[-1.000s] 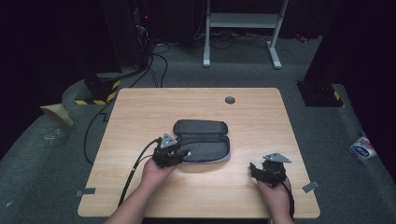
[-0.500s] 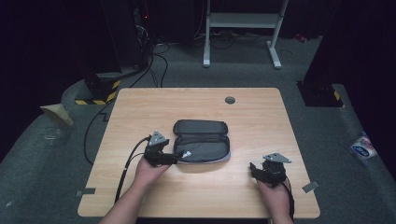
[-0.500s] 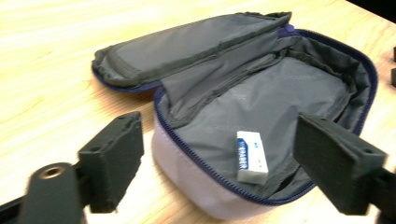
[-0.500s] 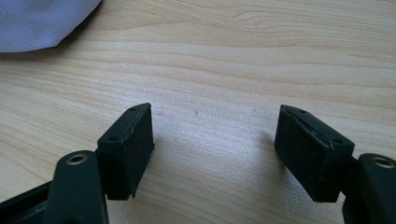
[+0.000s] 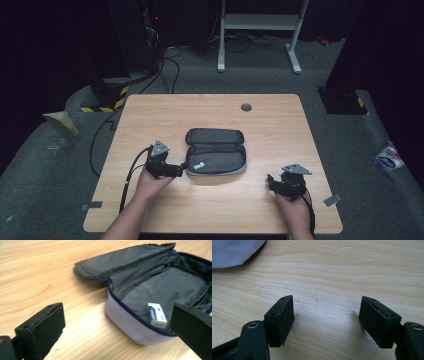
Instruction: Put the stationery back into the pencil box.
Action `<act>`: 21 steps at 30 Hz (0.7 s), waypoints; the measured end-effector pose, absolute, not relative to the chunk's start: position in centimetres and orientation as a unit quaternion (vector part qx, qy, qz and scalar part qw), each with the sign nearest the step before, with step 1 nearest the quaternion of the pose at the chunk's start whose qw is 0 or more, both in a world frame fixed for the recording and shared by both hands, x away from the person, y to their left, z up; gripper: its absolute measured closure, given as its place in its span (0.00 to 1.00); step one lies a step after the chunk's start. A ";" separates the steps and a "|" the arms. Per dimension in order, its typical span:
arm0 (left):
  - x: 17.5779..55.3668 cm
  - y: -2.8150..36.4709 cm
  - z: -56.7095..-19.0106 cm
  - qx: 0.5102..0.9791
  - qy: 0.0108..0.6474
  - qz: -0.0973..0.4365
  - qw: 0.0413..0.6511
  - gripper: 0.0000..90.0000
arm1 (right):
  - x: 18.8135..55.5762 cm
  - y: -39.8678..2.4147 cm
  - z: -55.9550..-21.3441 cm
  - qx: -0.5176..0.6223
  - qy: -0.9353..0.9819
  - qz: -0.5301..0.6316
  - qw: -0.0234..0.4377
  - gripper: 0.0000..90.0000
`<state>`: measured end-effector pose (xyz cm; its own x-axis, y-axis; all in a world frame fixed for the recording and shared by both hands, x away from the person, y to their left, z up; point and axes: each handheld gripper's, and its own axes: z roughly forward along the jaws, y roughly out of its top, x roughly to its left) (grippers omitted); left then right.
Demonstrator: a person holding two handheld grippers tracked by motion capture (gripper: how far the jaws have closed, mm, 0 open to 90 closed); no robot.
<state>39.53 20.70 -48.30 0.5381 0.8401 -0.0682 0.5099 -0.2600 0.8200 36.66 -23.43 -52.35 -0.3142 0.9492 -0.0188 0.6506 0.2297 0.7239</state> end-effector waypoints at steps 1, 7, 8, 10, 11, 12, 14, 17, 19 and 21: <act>39.5 20.9 -48.3 0.767 0.441 0.196 0.422 0.00 | 36.7 -23.4 -52.3 0.535 0.747 0.314 0.237 0.31; 39.4 22.5 -48.5 0.768 0.448 0.201 0.412 0.00 | 36.7 -23.4 -52.3 0.535 0.747 0.314 0.238 0.31; 39.3 22.7 -48.6 0.767 0.450 0.202 0.410 0.00 | 36.7 -23.4 -52.3 0.535 0.747 0.314 0.238 0.31; 39.2 23.8 -48.9 0.765 0.458 0.202 0.404 0.00 | 36.7 -23.4 -52.3 0.535 0.747 0.314 0.238 0.31; 39.2 24.1 -49.0 0.767 0.460 0.202 0.400 0.00 | 36.7 -23.4 -52.3 0.535 0.747 0.314 0.238 0.31; 39.1 24.5 -49.2 0.767 0.463 0.202 0.396 0.00 | 36.7 -23.4 -52.3 0.535 0.747 0.314 0.238 0.31; 39.0 25.4 -49.6 0.766 0.471 0.200 0.388 0.00 | 36.7 -23.4 -52.3 0.535 0.747 0.314 0.238 0.31; 38.7 26.6 -50.2 0.768 0.480 0.202 0.373 0.00 | 36.7 -23.4 -52.3 0.535 0.747 0.314 0.238 0.31; 38.5 27.3 -50.6 0.767 0.485 0.202 0.367 0.00 | 36.7 -23.4 -52.3 0.535 0.747 0.314 0.238 0.31; 38.2 28.4 -51.4 0.771 0.494 0.196 0.352 0.00 | 36.6 -23.4 -52.3 0.536 0.747 0.314 0.238 0.31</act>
